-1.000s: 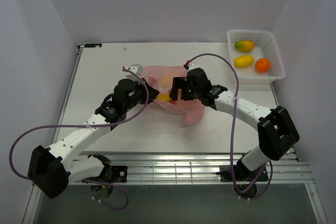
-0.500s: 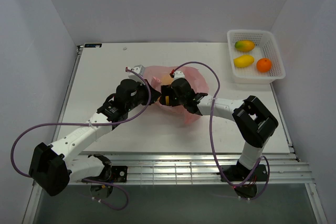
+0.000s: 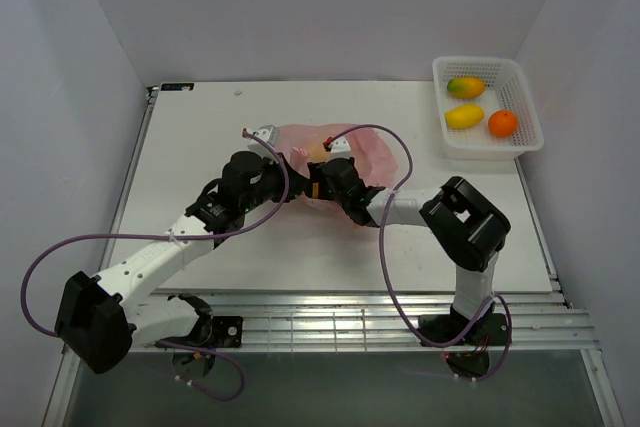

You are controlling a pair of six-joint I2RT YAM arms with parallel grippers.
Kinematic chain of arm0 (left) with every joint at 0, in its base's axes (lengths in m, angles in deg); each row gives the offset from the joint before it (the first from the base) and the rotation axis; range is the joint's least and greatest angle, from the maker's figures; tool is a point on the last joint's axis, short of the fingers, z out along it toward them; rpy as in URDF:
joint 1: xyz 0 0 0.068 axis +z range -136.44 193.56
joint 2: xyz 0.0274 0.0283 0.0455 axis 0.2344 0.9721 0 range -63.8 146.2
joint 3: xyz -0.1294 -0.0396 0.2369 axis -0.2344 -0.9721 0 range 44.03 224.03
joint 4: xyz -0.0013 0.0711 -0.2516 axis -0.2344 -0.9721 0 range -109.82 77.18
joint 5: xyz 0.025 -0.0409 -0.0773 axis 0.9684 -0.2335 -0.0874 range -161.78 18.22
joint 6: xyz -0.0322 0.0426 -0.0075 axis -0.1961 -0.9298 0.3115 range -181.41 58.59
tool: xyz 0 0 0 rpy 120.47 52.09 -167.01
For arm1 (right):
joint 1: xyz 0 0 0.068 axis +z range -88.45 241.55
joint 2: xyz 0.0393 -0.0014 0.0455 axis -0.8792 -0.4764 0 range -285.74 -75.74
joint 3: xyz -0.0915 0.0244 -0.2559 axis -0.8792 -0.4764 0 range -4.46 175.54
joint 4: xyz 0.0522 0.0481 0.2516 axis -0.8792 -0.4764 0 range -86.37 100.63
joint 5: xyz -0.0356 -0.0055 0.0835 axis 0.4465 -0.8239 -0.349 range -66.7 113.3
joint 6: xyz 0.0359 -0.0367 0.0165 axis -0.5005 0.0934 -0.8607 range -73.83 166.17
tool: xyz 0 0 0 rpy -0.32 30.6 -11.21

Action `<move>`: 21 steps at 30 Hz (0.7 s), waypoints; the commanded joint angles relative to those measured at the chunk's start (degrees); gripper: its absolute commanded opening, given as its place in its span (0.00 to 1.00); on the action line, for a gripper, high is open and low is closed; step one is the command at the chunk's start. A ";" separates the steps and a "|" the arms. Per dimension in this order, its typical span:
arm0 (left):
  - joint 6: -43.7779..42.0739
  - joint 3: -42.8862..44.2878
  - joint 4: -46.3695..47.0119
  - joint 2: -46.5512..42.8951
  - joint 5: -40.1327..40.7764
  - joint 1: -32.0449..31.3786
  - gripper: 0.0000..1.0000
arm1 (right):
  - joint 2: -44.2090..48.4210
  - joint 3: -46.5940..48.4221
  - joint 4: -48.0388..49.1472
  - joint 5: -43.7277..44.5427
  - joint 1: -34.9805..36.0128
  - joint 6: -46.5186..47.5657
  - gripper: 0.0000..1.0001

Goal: Take the fake fruits out of the plastic bag
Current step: Take out the fake fruit from the plastic bag.

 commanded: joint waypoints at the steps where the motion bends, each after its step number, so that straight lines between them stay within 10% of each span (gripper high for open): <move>1: 0.18 0.17 1.61 -1.07 -2.08 -0.45 0.00 | -2.37 2.88 3.33 3.46 0.55 1.42 0.90; 9: 0.09 -0.18 1.97 -1.16 -2.17 -0.62 0.00 | -5.02 3.42 3.23 4.51 0.55 1.77 0.99; 16: 0.27 -0.45 1.97 -1.16 -1.37 -0.62 0.00 | -2.30 0.25 7.54 3.37 0.55 4.49 0.37; 21: 0.62 -0.62 1.88 -1.25 -0.32 -0.62 0.00 | 2.09 -1.16 6.40 1.35 0.64 7.21 0.23</move>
